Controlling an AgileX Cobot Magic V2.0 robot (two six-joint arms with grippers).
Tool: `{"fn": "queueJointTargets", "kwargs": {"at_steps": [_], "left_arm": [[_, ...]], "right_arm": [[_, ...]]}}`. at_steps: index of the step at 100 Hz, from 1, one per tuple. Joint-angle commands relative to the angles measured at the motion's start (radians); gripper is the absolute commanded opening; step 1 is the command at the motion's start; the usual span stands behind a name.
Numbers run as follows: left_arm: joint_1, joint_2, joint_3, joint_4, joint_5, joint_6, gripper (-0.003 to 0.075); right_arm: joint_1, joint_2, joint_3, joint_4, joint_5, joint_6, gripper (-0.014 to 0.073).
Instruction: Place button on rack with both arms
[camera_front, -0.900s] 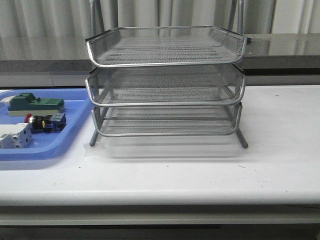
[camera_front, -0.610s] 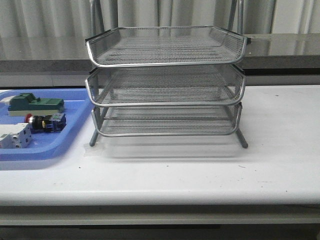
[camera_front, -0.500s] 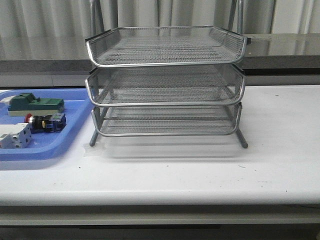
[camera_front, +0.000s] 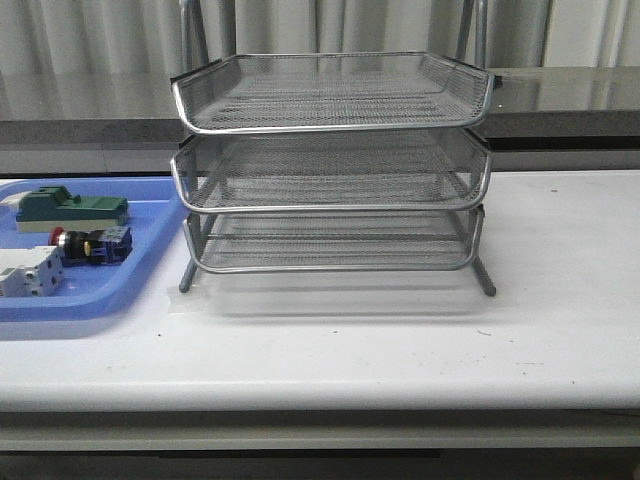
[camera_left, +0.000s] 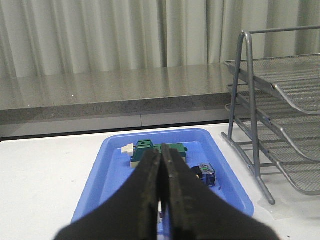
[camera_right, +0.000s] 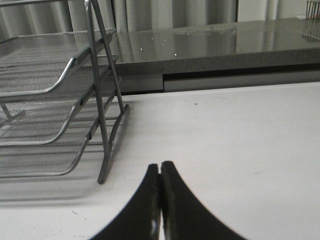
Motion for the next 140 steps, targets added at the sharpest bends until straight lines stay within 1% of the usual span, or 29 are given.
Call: {"fn": "queueJointTargets", "kwargs": {"at_steps": [1,11,19,28,39,56,65,77,103,117,127,134,140], "left_arm": [[0.002,-0.032,0.048,0.002,-0.078,-0.011,-0.0020],[0.002,-0.032,0.048,0.002,-0.078,-0.011,-0.0020],[0.002,-0.032,0.048,0.002,-0.078,-0.011,-0.0020],[0.002,-0.032,0.048,0.002,-0.078,-0.011,-0.0020],[0.002,-0.032,0.048,0.002,-0.078,-0.011,-0.0020],[0.002,-0.032,0.048,0.002,-0.078,-0.011,-0.0020],[0.002,-0.032,0.048,0.002,-0.078,-0.011,-0.0020],[0.002,-0.032,0.048,0.002,-0.078,-0.011,-0.0020],[0.002,-0.032,0.048,0.002,-0.078,-0.011,-0.0020],[0.002,-0.032,0.048,0.002,-0.078,-0.011,-0.0020],[0.002,-0.032,0.048,0.002,-0.078,-0.011,-0.0020],[0.002,-0.032,0.048,0.002,-0.078,-0.011,-0.0020],[0.002,-0.032,0.048,0.002,-0.078,-0.011,-0.0020]], "right_arm": [[-0.003,-0.021,-0.042,0.021,-0.097,-0.003,-0.0060],[-0.003,-0.012,-0.110,0.066,-0.040,-0.003,-0.0060],[-0.003,0.021,-0.183,0.092,0.050,-0.003,-0.0060],[-0.003,0.086,-0.284,0.094,0.161,-0.003,-0.0060],[-0.003,0.208,-0.418,0.097,0.298,-0.003,-0.0060],[-0.003,0.421,-0.621,0.099,0.558,-0.003,-0.0060],[-0.003,0.529,-0.696,0.115,0.632,-0.003,-0.0060],[-0.003,0.632,-0.732,0.186,0.624,-0.003,-0.0060],[-0.003,0.783,-0.732,0.434,0.578,-0.003,-0.0060],[-0.003,0.873,-0.732,0.518,0.553,-0.003,-0.0051],[-0.003,0.935,-0.732,0.590,0.539,-0.022,0.0012],[-0.003,0.976,-0.732,0.640,0.531,-0.054,0.0084],[-0.003,1.006,-0.732,0.689,0.525,-0.087,0.0163]]}}
